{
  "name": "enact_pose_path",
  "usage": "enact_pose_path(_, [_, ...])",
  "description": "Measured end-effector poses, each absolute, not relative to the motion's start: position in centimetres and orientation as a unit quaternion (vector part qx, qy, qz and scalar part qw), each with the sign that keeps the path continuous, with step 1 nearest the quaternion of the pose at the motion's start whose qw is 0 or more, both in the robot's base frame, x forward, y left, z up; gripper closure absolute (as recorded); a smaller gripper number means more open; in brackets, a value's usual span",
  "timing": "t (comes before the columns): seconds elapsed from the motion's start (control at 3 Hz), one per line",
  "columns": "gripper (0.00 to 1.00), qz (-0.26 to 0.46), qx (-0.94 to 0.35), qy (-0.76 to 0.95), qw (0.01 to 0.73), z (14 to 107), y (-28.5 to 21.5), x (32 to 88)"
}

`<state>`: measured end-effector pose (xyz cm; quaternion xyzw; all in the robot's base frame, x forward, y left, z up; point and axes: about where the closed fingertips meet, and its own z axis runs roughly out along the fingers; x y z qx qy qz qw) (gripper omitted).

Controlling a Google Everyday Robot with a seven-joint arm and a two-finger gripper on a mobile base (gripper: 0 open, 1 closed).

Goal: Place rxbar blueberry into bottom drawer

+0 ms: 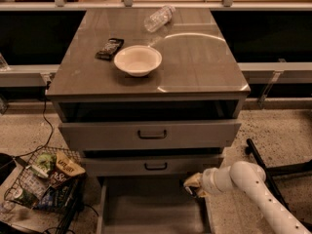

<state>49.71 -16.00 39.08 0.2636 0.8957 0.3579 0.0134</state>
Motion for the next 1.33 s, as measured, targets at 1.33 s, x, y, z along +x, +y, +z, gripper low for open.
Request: enact_pose_path(1.33, [0.82,0.277,0.289,0.904,-0.151,21.7,-14.6,49.3])
